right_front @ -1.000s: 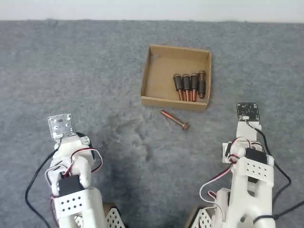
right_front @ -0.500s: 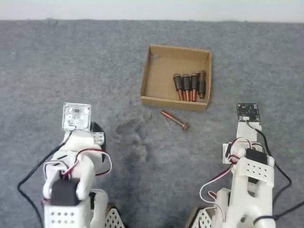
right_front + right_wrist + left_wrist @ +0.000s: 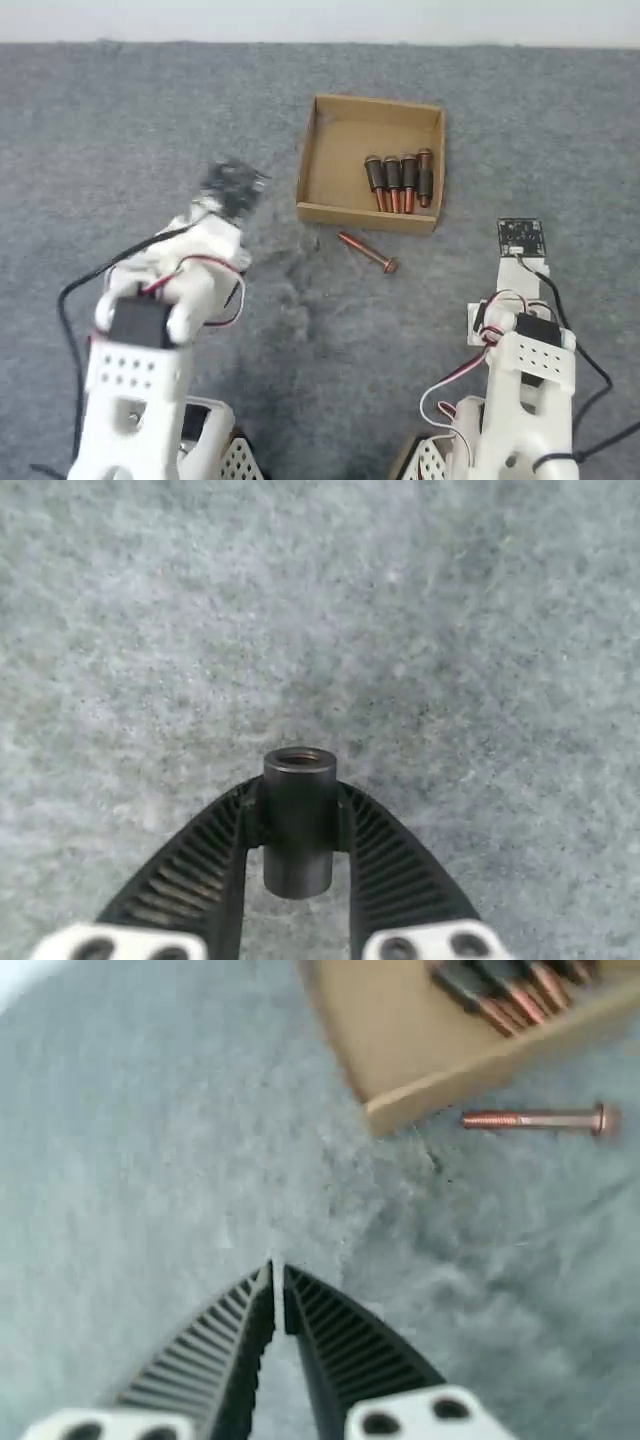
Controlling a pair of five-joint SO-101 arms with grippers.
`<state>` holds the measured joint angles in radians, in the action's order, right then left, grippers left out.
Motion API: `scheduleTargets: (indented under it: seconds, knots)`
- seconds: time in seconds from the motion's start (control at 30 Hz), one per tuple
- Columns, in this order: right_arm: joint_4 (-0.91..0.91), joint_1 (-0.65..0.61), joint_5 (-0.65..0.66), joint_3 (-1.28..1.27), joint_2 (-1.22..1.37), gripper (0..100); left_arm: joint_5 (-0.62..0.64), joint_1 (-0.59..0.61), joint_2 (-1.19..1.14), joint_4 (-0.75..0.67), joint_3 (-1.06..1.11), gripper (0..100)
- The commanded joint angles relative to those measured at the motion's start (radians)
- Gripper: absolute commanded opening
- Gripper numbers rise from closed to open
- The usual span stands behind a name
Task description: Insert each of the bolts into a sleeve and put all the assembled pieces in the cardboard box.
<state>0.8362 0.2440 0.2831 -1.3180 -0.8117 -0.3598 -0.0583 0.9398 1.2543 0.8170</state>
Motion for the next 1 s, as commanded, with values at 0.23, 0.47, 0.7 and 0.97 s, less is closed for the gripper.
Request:
scheduleTargets:
  seconds: [0.23,0.47,0.7,0.97]
  knots:
    - [-0.019,0.007,0.031,0.009,-0.039,0.7,-0.27,-0.267,-0.155,-0.367,0.09,1]
    - [-0.018,0.007,0.034,0.009,-0.039,0.7,-0.196,-0.384,-0.414,-0.624,0.14,1]
    - [-0.016,0.007,0.035,0.009,-0.039,0.7,0.021,-0.388,-0.795,-0.657,-0.094,1]
    - [-0.019,0.007,0.035,0.009,-0.039,0.7,0.278,-0.391,-1.154,-0.647,-0.386,1]
